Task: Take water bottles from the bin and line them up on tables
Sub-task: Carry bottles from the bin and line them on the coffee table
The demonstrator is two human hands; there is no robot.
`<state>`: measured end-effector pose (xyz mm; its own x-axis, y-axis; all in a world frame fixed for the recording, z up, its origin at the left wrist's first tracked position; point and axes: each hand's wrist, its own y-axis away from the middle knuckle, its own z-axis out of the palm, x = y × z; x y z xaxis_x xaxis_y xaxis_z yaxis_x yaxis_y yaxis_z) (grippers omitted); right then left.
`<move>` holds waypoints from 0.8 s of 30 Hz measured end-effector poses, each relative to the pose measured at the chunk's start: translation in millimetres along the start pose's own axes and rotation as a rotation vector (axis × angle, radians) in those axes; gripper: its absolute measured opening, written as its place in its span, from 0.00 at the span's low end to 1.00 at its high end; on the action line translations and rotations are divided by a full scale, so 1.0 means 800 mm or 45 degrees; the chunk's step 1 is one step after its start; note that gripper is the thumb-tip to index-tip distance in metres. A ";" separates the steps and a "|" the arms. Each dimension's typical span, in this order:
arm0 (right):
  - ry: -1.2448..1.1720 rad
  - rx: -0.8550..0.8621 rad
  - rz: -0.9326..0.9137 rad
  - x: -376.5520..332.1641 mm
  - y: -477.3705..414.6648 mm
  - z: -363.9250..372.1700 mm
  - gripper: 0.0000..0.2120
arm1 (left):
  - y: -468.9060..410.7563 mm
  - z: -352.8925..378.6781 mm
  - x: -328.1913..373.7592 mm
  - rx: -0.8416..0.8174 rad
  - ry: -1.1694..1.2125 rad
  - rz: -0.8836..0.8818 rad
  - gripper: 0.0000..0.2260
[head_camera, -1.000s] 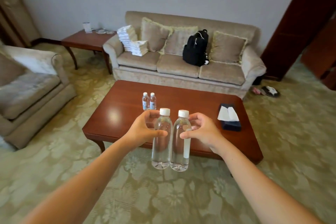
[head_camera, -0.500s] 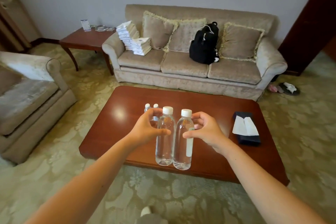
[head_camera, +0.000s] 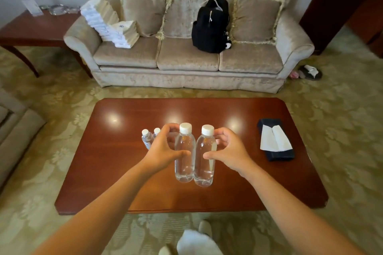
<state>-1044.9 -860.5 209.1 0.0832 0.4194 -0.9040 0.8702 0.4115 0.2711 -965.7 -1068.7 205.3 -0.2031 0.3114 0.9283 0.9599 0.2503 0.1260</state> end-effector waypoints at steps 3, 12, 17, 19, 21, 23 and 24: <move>0.021 -0.020 0.018 0.020 -0.056 -0.004 0.27 | -0.045 0.016 -0.020 0.047 -0.011 -0.041 0.30; 0.031 0.030 -0.009 0.138 -0.199 0.017 0.27 | -0.166 0.078 -0.145 0.102 -0.029 0.014 0.32; 0.040 0.142 -0.109 0.229 -0.257 0.052 0.28 | -0.215 0.113 -0.243 0.115 -0.037 0.148 0.32; 0.033 0.174 -0.155 0.264 -0.275 0.068 0.28 | -0.230 0.125 -0.282 0.122 -0.052 0.185 0.32; 0.026 0.204 -0.205 0.294 -0.288 0.082 0.28 | -0.239 0.135 -0.319 0.153 -0.057 0.245 0.32; 0.024 0.232 -0.267 0.318 -0.298 0.096 0.28 | -0.245 0.142 -0.347 0.181 -0.074 0.316 0.32; 0.028 0.251 -0.298 0.329 -0.303 0.102 0.28 | -0.247 0.145 -0.359 0.195 -0.082 0.347 0.32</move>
<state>-1194.1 -915.8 -121.0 -0.1390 0.3499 -0.9264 0.9422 0.3346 -0.0150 -1119.1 -1101.1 -126.8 0.0412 0.4419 0.8961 0.9415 0.2830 -0.1828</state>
